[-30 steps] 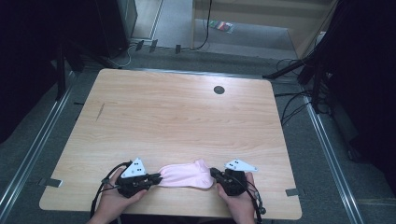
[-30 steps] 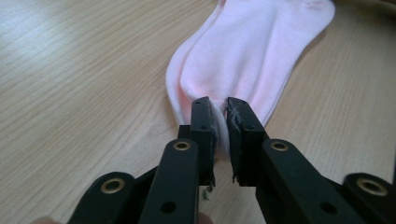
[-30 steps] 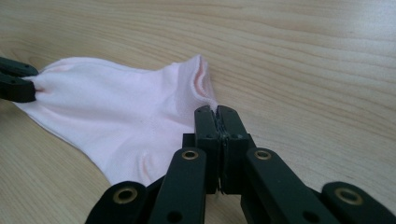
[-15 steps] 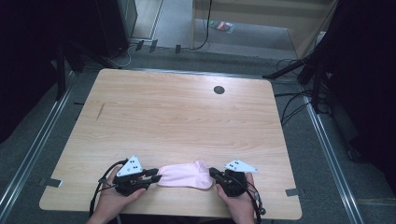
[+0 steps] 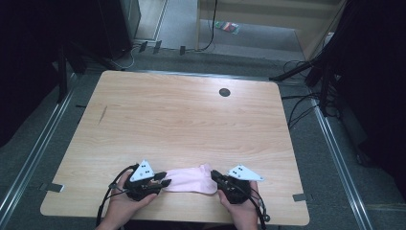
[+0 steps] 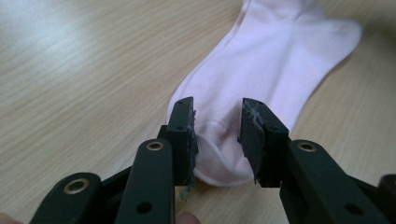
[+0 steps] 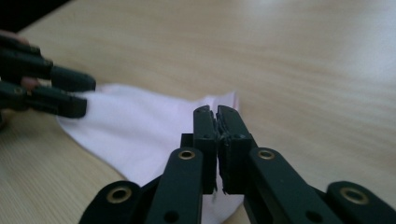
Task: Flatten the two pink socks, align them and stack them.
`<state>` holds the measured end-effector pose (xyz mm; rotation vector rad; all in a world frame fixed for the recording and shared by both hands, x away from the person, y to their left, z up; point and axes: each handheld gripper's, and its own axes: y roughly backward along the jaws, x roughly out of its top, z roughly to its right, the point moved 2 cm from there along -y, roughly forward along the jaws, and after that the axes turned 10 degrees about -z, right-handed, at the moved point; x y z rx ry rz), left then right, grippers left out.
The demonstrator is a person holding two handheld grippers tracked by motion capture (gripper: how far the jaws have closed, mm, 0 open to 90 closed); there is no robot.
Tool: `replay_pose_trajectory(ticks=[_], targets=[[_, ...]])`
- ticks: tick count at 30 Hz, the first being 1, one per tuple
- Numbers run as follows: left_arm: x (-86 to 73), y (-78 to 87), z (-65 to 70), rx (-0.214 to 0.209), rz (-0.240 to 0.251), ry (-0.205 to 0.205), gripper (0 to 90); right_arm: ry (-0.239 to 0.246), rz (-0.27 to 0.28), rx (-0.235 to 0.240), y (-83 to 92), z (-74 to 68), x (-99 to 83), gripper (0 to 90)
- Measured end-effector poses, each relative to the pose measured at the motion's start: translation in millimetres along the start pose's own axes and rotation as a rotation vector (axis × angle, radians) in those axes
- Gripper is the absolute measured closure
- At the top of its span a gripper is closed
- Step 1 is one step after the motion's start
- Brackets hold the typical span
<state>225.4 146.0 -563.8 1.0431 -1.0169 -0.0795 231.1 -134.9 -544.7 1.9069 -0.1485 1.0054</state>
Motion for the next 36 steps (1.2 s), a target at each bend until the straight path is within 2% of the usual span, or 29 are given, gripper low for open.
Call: replay_pose_trajectory(ticks=[4,6,9,13,16,19,22,25,28,29,31,34,36], targets=[[-1.3,-0.8,0.8,0.052,-0.012,-0.041,63.8,0.0,-0.094,-0.03,-19.4,2.5,-5.8,89.8],[-2.0,-0.4,-1.4,0.044,-0.015,-0.036,62.0,-0.01,-0.087,-0.028,-20.7,4.8,-5.6,90.0],[-2.9,0.1,-4.6,0.039,-0.014,-0.006,61.0,-0.021,-0.095,-0.027,-20.0,6.4,-5.3,90.0],[-2.7,0.3,-5.2,0.034,-0.014,-0.005,60.7,-0.02,-0.092,-0.036,-20.1,4.8,-5.9,88.9],[-3.3,2.2,-6.6,0.025,0.008,0.008,55.0,-0.032,-0.078,-0.014,-18.1,4.6,-4.8,77.3],[-4.7,8.2,-12.2,-0.029,0.084,0.05,48.2,-0.017,-0.017,0.009,-11.9,2.3,-1.5,65.3],[-4.6,14.4,-18.6,-0.052,0.138,0.1,41.2,-0.006,0.016,0.008,-6.4,1.8,2.0,50.5],[-4.3,20.7,-22.8,-0.049,0.168,0.142,29.1,-0.021,0.031,0.005,-2.6,4.7,5.2,33.9],[-4.4,25.6,-25.1,-0.004,0.179,0.165,12.1,-0.051,0.049,-0.003,2.9,9.3,8.2,15.9],[-4.6,27.3,-26.0,-0.003,0.184,0.172,9.1,-0.059,0.054,-0.007,4.7,10.5,9.3,11.6],[-5.3,30.7,-28.7,0.009,0.189,0.182,1.8,-0.048,0.059,-0.023,8.8,12.4,10.4,1.6],[-8.1,35.6,-33.4,-0.002,0.203,0.177,0.0,-0.06,0.07,-0.014,14.1,17.4,11.3,0.0],[-10.3,38.3,-36.8,0.001,0.205,0.192,0.0,-0.079,0.075,-0.017,16.1,21.8,11.1,0.0]])
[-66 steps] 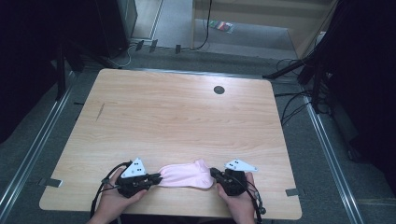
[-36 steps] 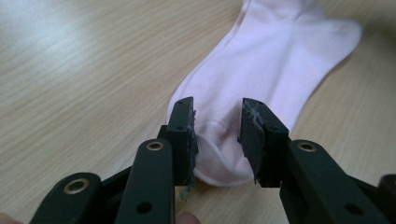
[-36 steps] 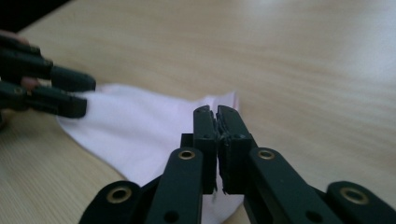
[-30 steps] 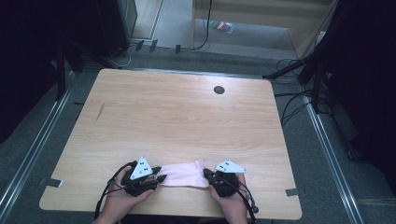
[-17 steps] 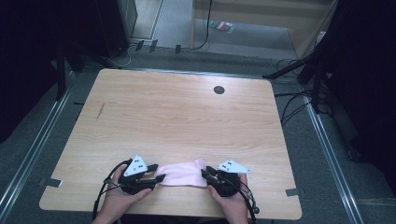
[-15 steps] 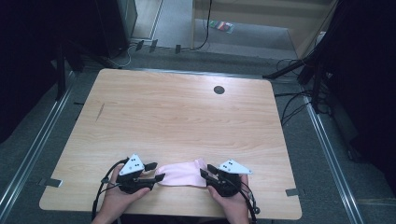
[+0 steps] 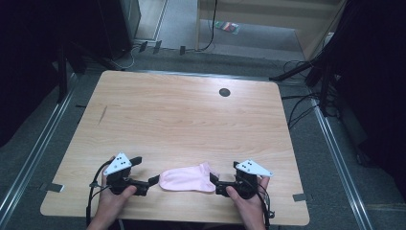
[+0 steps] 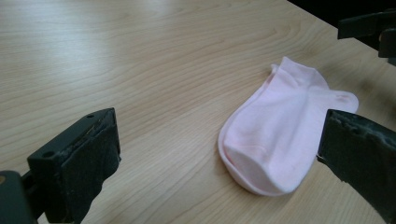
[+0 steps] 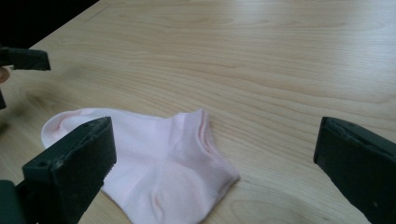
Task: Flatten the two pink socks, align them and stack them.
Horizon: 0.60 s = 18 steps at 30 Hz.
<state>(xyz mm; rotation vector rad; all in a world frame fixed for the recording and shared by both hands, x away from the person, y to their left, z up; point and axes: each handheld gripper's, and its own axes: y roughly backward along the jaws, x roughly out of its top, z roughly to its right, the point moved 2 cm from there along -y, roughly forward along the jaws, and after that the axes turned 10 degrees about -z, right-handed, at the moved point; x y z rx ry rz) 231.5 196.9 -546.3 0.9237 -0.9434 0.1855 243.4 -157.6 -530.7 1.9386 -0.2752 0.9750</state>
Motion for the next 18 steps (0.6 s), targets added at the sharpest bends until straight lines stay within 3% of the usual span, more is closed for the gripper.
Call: replay_pose_trajectory(ticks=[12,18], targets=[[-8.9,20.2,-34.0,0.1,0.016,0.064,0.0,-0.041,0.011,-0.074,10.5,28.9,-2.8,0.0],[-13.7,32.1,-50.5,0.138,0.033,0.096,0.0,-0.05,0.024,-0.139,20.3,48.5,-4.7,0.0]])
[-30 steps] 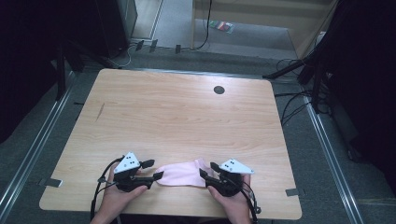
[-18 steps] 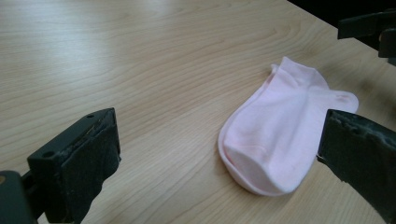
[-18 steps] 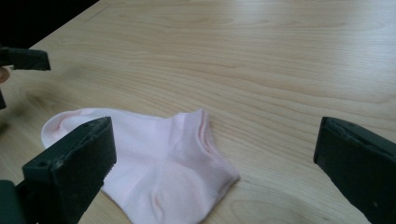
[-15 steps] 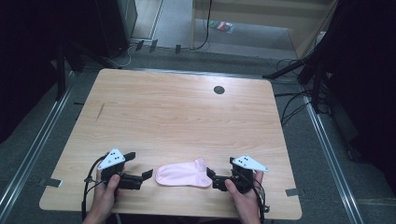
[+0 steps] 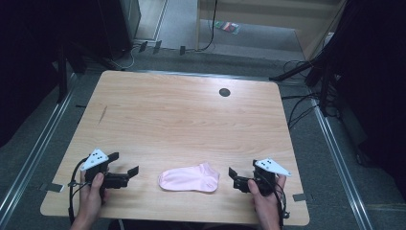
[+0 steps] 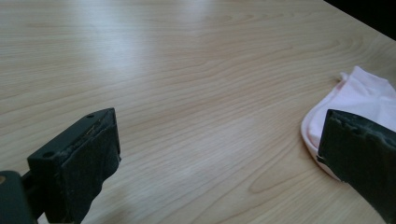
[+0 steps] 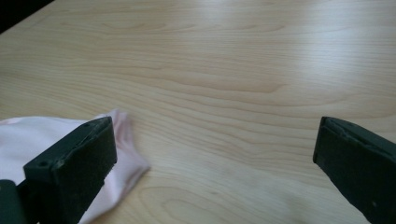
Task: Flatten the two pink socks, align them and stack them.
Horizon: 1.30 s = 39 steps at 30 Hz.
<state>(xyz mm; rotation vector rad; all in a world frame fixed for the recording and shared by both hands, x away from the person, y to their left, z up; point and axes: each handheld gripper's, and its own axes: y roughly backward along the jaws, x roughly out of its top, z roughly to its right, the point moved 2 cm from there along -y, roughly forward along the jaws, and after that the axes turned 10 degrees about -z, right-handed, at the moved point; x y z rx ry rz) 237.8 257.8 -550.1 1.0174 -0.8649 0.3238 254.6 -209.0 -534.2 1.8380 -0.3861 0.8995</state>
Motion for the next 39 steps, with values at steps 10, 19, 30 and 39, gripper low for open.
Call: replay_pose_trajectory(ticks=[10,19,30,39], targets=[[-6.9,14.0,-28.5,0.079,0.005,0.034,0.0,-0.044,0.016,-0.085,12.6,41.1,-5.3,2.2],[-12.9,28.1,-53.3,0.131,0.022,0.082,0.0,-0.1,0.021,-0.151,25.6,74.5,-14.1,3.2],[-21.2,45.3,-78.4,0.2,0.017,0.103,0.0,-0.139,0.016,-0.186,36.7,100.0,-25.8,3.7],[-28.0,59.0,-96.5,0.249,0.026,0.13,0.0,-0.158,-0.007,-0.21,42.5,116.3,-36.8,4.5]])
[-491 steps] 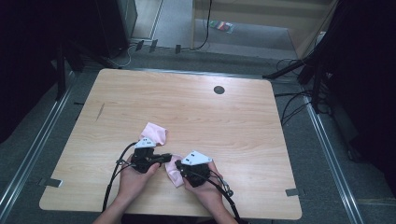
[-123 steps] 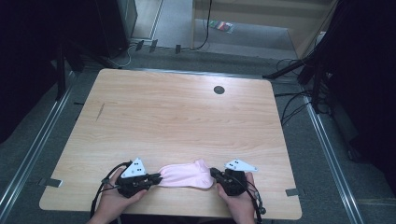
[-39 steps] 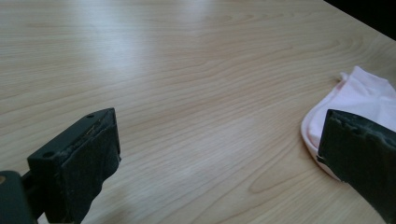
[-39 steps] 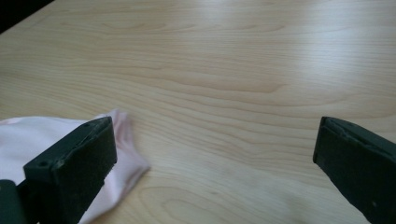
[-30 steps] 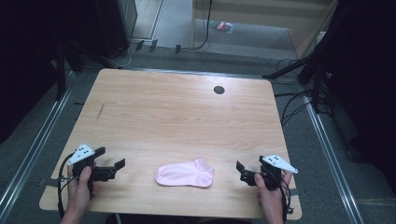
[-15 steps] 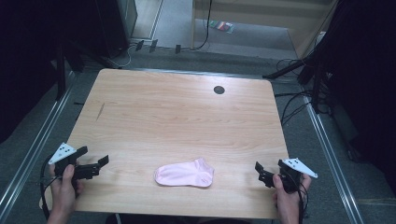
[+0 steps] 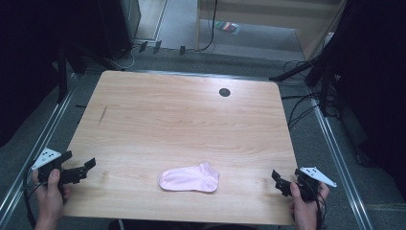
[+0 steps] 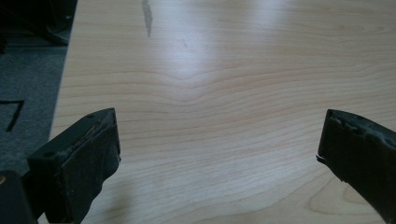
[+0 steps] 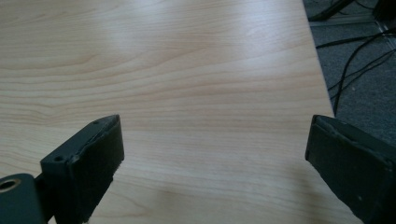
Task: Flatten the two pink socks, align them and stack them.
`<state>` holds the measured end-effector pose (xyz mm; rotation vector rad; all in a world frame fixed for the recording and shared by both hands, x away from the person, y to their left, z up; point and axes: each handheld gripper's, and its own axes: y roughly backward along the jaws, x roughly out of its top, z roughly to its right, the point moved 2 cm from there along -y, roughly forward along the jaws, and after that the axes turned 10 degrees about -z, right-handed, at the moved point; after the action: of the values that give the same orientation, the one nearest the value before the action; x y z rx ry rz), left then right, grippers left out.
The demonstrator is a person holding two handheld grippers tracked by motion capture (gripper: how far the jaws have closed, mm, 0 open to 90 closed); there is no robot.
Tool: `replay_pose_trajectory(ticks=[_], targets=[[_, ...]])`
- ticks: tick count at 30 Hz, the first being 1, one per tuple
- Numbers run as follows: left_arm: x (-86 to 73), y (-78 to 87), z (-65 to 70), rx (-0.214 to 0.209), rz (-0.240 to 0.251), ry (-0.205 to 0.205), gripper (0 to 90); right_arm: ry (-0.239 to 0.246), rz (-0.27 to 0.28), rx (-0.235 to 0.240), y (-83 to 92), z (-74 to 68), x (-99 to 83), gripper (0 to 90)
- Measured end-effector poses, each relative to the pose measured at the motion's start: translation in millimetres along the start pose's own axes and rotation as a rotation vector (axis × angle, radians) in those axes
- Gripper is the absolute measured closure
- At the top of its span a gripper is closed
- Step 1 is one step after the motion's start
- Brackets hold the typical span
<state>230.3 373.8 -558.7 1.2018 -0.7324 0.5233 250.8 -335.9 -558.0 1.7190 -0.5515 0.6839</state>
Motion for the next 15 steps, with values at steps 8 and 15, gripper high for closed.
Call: replay_pose_trajectory(ticks=[8,15], targets=[[-0.5,-5.6,4.2,0.006,-0.005,-0.039,0.0,-0.026,0.004,-0.009,3.6,10.2,-3.5,6.8],[-0.5,-5.0,1.1,-0.023,0.017,-0.004,0.0,-0.047,0.009,-0.02,3.8,10.6,-3.7,11.5]])
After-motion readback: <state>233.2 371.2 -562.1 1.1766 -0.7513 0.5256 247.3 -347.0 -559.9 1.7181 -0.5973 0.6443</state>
